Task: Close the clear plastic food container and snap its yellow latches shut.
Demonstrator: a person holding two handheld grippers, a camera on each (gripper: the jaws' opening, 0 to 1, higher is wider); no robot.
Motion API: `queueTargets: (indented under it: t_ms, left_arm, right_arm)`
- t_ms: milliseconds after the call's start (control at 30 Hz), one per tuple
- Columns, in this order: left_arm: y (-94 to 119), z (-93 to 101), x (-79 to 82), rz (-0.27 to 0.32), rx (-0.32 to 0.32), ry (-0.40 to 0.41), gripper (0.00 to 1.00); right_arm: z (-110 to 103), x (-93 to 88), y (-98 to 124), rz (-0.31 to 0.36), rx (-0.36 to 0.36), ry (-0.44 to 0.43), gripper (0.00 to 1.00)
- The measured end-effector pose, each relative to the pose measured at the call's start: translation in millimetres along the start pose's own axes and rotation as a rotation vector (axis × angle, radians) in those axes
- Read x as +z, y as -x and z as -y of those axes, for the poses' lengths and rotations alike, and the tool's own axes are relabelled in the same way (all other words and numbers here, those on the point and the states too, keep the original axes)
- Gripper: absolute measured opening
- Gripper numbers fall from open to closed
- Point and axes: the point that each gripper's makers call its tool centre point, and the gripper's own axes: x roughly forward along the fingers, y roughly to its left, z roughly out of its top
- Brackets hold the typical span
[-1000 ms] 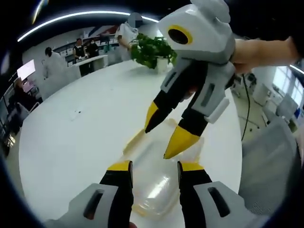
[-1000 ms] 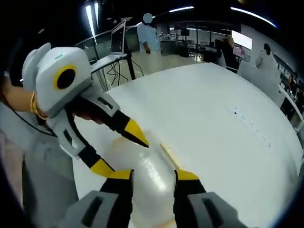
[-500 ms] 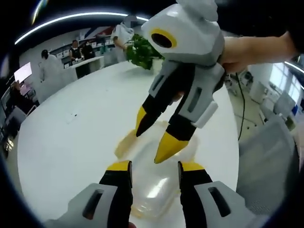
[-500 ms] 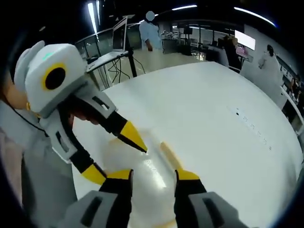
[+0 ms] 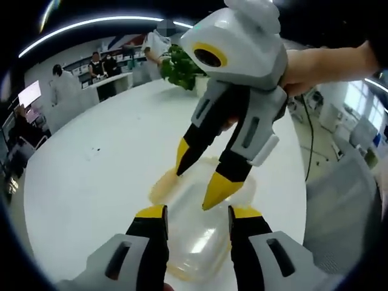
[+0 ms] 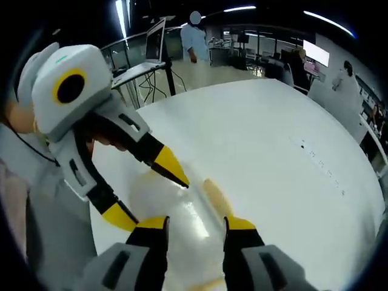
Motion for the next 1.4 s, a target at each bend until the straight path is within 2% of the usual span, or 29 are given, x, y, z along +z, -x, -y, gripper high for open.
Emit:
queueTargets:
  t_ms: [333,700,767,800,933,1033,1133,1200,1400]
  left_arm:
    - [-4,17.0,-7.9,-0.015,-0.048,-0.018,0.43]
    - [-11,30.1,-17.7,-0.055,-0.08,-0.103,0.5]
    - [-13,29.6,-16.9,-0.047,-0.074,-0.136,0.51]
    - [-13,30.5,-19.5,-0.06,-0.073,-0.124,0.51]
    - [-14,28.1,-18.3,-0.051,-0.063,-0.146,0.5]
    - [-15,30.2,-21.4,-0.07,-0.062,-0.221,0.51]
    - [-16,32.0,-22.8,-0.075,-0.059,-0.244,0.52]
    - [-17,27.9,-22.6,-0.083,-0.032,-0.271,0.5]
    - [-19,28.1,-22.2,-0.097,-0.037,-0.268,0.5]
  right_arm:
    - [2,3.3,-4,-0.014,0.014,0.025,0.34]
    - [3,1.8,-14,-0.109,0.09,0.148,0.39]
    - [5,-1.0,-17,-0.132,0.099,0.147,0.4]
    - [6,-2.0,-18,-0.14,0.094,0.148,0.4]
    - [4,1.1,-22,-0.141,0.121,0.143,0.39]
    - [3,0.7,-22,-0.148,0.137,0.135,0.39]
    - [3,-0.4,-22,-0.158,0.147,0.131,0.39]
    - [3,-0.6,-23,-0.166,0.149,0.128,0.39]
    - [2,-0.5,-23,-0.208,0.145,0.152,0.38]
